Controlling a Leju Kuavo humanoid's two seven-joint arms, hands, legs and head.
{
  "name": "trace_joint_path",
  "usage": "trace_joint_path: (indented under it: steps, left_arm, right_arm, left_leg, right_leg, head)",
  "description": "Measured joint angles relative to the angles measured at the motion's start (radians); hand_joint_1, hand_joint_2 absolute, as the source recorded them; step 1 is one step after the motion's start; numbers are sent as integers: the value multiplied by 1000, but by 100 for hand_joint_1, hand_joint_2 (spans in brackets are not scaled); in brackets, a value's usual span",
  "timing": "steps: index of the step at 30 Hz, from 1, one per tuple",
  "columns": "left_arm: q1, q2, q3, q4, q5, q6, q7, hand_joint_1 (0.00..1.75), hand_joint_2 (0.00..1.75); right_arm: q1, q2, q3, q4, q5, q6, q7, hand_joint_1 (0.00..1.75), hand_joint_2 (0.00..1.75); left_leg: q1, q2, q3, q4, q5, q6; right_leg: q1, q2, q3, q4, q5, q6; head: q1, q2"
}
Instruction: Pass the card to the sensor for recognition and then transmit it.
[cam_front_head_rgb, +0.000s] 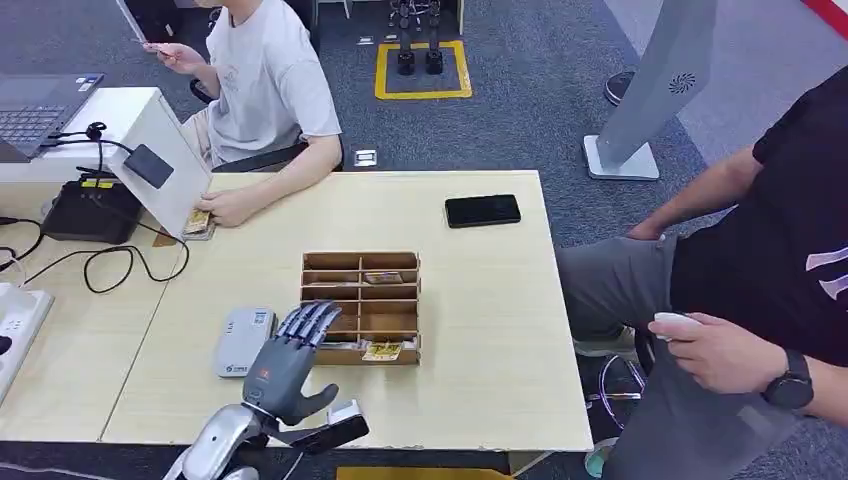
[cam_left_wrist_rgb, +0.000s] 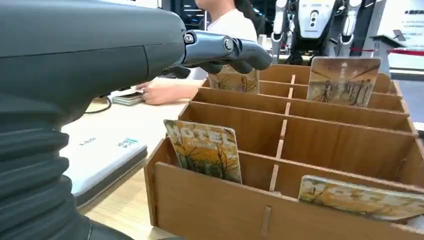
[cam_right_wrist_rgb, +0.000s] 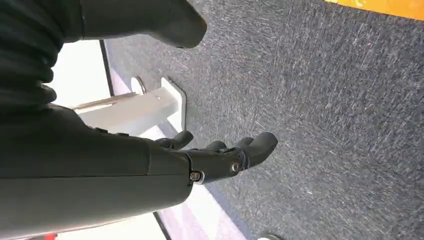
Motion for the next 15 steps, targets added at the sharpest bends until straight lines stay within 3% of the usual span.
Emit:
trace_joint_path:
  steps: [5, 15]
  left_arm:
    - [-4, -22, 2, 60, -76, 19, 48, 0, 175]
    - [-12, -59, 3, 137, -80, 18, 48, 0, 175]
  right_arm:
    - [0, 0, 0, 0, 15, 0, 6, 0, 175]
    - [-2, 0, 0, 0, 20, 2, 12, 0, 175]
  left_leg:
    - [0, 0, 0, 0, 0, 0]
    - [0, 0, 0, 0, 0, 0]
  right_leg:
    - [0, 0, 0, 0, 0, 0]
    - [0, 0, 0, 0, 0, 0]
  head:
    - [0, 0]
    - [0, 0]
